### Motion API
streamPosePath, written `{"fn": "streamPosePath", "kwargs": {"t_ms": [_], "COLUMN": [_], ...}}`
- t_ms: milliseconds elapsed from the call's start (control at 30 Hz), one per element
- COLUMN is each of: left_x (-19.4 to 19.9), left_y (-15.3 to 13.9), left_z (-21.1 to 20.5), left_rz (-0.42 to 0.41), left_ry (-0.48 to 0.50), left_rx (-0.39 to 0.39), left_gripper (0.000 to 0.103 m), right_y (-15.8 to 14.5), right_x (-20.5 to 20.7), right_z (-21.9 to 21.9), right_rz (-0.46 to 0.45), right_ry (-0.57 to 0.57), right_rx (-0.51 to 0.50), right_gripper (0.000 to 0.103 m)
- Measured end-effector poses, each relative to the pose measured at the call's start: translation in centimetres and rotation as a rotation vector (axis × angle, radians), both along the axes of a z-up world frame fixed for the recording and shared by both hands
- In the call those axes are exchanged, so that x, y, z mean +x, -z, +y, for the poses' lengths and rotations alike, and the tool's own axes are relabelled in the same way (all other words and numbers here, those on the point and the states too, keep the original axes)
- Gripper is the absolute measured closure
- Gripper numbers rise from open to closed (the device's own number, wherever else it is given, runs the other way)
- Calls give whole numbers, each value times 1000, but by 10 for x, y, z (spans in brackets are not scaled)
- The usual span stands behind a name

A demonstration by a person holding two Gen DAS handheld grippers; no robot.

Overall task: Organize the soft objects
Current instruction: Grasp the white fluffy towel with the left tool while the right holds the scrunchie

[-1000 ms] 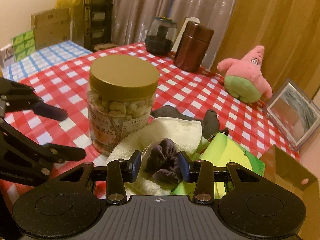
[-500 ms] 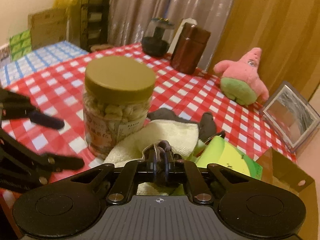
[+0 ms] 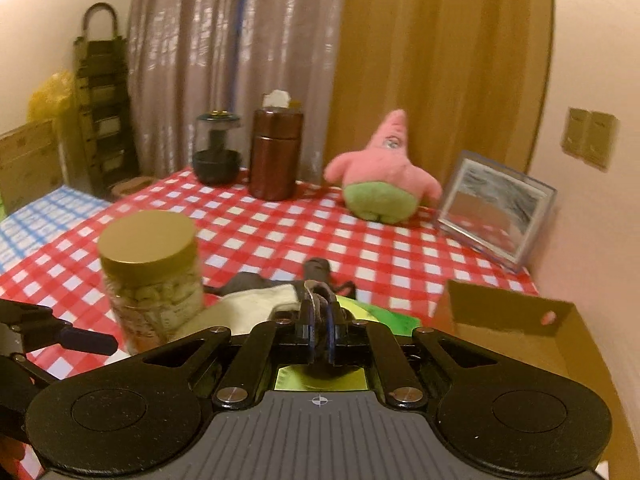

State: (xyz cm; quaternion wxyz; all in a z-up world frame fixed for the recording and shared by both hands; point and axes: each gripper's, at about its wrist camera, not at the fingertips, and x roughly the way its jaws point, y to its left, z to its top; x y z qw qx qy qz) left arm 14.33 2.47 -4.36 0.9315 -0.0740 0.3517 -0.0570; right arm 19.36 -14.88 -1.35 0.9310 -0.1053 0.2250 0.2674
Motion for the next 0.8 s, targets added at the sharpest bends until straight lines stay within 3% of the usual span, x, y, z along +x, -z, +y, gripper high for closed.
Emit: {"fn": "streamPosePath", "kwargs": {"t_ms": [333,533,733,800], "left_x": [22,28,31,29], "left_y": [14,20,22,20], "left_z": [-40,-53,-52,-50], "left_rz": [8,8,28,29], "left_ry": [80,81,92,82], "left_rx": [80,178,210,204], "left_gripper": [14,18,47,67], "right_y": [1,3,3,2], "right_x": [2,2,2,0], "right_z": [-18,-19,-19,-19], "right_rz": [24,26,25,21], "right_ry": [33,32,33,33], "right_rx": [28,29,38,40], "right_gripper": [97,97,97,97]}}
